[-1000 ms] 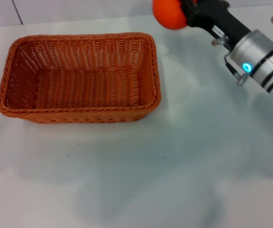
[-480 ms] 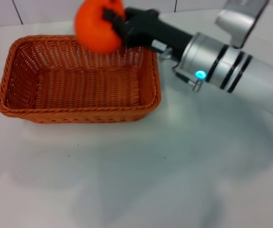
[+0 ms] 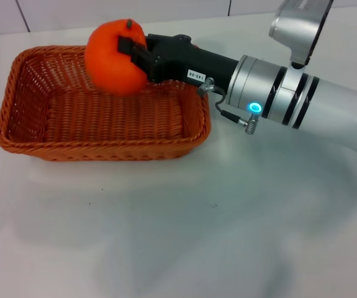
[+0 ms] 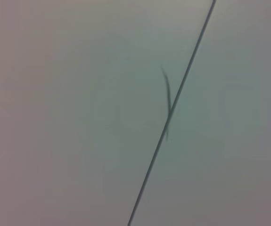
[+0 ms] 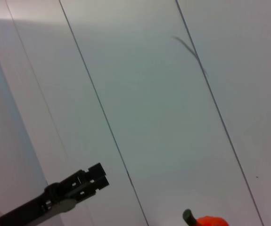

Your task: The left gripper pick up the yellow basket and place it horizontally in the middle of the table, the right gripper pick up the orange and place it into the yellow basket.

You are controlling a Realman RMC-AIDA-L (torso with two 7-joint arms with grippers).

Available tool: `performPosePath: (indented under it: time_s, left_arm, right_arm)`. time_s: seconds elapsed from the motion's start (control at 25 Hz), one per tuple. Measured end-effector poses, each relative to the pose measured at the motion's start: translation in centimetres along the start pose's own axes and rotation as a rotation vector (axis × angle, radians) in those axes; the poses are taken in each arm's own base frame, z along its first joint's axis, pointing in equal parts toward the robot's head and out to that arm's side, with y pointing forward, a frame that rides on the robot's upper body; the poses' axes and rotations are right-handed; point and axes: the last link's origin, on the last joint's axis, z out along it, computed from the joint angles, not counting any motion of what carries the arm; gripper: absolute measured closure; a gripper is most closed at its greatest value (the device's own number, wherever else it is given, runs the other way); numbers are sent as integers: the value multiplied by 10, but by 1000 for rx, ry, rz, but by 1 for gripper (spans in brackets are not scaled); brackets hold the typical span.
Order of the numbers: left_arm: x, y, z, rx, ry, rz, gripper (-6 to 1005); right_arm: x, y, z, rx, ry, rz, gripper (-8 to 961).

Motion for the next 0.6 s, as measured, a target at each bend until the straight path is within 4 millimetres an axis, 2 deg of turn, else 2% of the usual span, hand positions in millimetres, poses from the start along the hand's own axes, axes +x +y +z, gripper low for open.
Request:
performPosePath:
  time_s: [0.12, 0.32, 0.6]
  left_arm:
    - [-1, 1, 1, -6, -3, 4, 91]
    - [-1, 3, 2, -12, -4, 3, 91]
    - [-3, 3, 1, -12, -6, -1, 91]
  right_arm:
    - [1, 0, -1, 0, 7, 1, 876]
    - [3, 2, -2, -10, 24, 10, 676]
    - [5, 3, -5, -18, 50, 27, 497]
